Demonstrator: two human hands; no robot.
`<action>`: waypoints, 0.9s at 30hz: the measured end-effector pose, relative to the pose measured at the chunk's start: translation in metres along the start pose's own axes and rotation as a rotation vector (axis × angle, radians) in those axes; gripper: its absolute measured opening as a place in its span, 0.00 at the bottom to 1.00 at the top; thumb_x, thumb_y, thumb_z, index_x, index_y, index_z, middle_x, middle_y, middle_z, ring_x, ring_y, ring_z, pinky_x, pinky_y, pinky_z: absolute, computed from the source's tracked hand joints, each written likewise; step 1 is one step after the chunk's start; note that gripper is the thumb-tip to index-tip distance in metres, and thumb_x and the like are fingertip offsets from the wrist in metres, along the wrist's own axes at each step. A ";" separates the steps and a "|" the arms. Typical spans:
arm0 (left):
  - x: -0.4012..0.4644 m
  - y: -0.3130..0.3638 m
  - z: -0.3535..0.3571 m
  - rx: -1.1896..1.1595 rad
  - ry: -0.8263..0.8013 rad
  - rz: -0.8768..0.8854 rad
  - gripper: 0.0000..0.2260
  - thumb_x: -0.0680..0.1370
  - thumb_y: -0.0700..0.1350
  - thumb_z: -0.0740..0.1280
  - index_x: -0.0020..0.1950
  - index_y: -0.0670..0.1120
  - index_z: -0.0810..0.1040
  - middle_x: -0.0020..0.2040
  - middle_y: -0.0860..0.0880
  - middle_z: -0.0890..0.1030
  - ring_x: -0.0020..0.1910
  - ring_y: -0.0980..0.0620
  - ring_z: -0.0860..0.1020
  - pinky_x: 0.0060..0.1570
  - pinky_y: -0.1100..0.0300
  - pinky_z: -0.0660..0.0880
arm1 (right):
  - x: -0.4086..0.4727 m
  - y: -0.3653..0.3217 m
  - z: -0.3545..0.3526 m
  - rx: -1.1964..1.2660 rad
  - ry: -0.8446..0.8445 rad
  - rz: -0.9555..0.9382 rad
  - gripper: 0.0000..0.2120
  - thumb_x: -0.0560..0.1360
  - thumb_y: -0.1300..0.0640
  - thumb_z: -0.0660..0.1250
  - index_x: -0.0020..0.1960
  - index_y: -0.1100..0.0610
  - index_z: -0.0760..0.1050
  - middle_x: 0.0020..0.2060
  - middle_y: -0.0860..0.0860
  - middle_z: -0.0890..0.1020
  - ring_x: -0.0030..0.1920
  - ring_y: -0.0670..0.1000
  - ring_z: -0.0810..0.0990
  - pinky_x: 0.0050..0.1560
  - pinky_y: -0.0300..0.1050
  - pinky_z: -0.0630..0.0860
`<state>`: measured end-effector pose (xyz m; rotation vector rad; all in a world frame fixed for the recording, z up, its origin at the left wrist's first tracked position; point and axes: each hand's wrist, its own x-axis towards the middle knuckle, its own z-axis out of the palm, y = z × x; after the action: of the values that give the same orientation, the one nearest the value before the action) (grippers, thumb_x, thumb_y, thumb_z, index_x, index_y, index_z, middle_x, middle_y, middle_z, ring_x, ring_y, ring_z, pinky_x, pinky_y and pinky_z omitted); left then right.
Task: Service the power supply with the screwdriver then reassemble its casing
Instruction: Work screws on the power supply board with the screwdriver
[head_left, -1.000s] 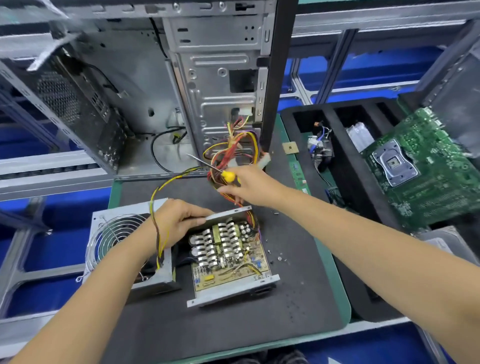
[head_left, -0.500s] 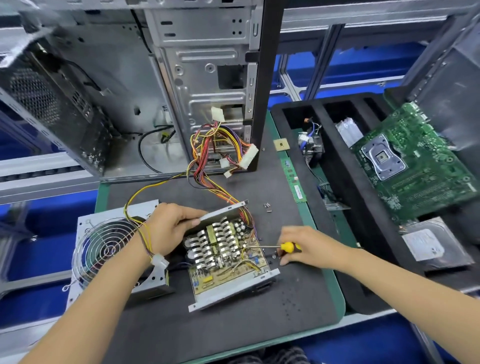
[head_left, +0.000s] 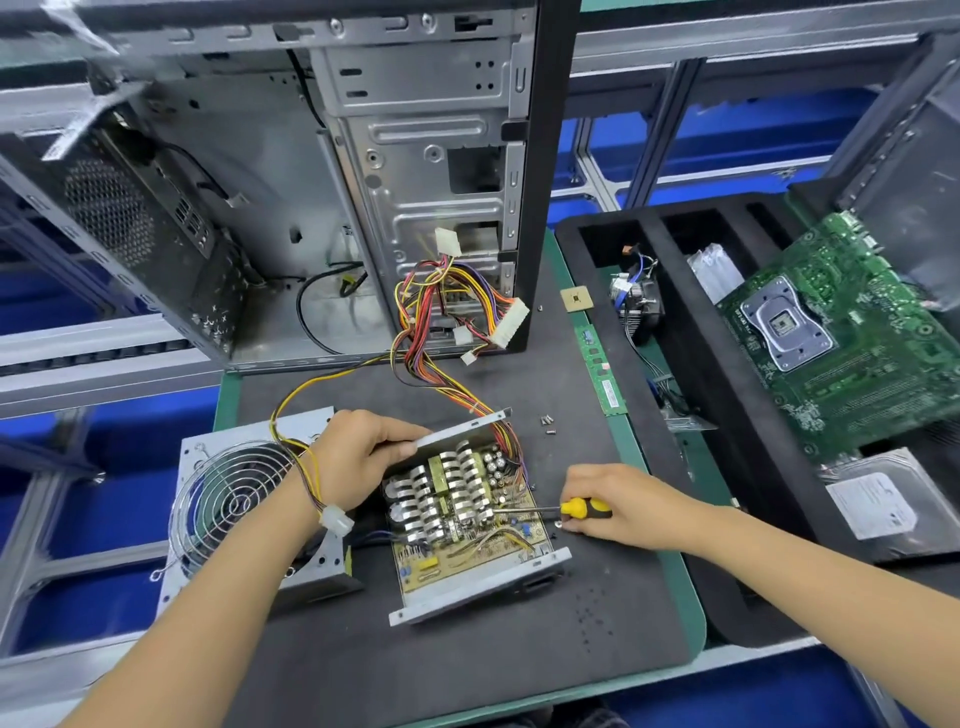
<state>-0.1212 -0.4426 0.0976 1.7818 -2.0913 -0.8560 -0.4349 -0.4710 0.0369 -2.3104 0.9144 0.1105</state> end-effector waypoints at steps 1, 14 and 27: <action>0.001 0.001 0.000 -0.006 0.004 -0.003 0.12 0.79 0.36 0.66 0.60 0.44 0.82 0.54 0.47 0.84 0.57 0.50 0.81 0.46 0.81 0.65 | -0.002 0.000 -0.002 0.023 0.012 0.002 0.04 0.75 0.50 0.67 0.45 0.50 0.75 0.41 0.42 0.71 0.38 0.41 0.70 0.37 0.36 0.63; 0.007 0.011 0.008 -0.045 0.035 0.026 0.11 0.79 0.35 0.66 0.59 0.44 0.83 0.54 0.48 0.85 0.56 0.51 0.81 0.46 0.82 0.65 | 0.002 0.010 -0.061 -0.341 0.126 0.089 0.07 0.72 0.53 0.68 0.49 0.52 0.74 0.44 0.45 0.78 0.42 0.49 0.76 0.41 0.44 0.70; 0.006 0.027 0.021 -0.227 0.210 -0.053 0.09 0.78 0.39 0.68 0.57 0.43 0.83 0.55 0.48 0.84 0.56 0.51 0.81 0.57 0.68 0.73 | 0.043 -0.070 -0.064 0.304 0.397 -0.100 0.02 0.72 0.61 0.72 0.45 0.56 0.81 0.37 0.44 0.81 0.39 0.41 0.77 0.39 0.33 0.73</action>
<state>-0.1562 -0.4412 0.0961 1.7310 -1.7491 -0.8420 -0.3673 -0.4957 0.1119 -2.1188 0.9273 -0.5116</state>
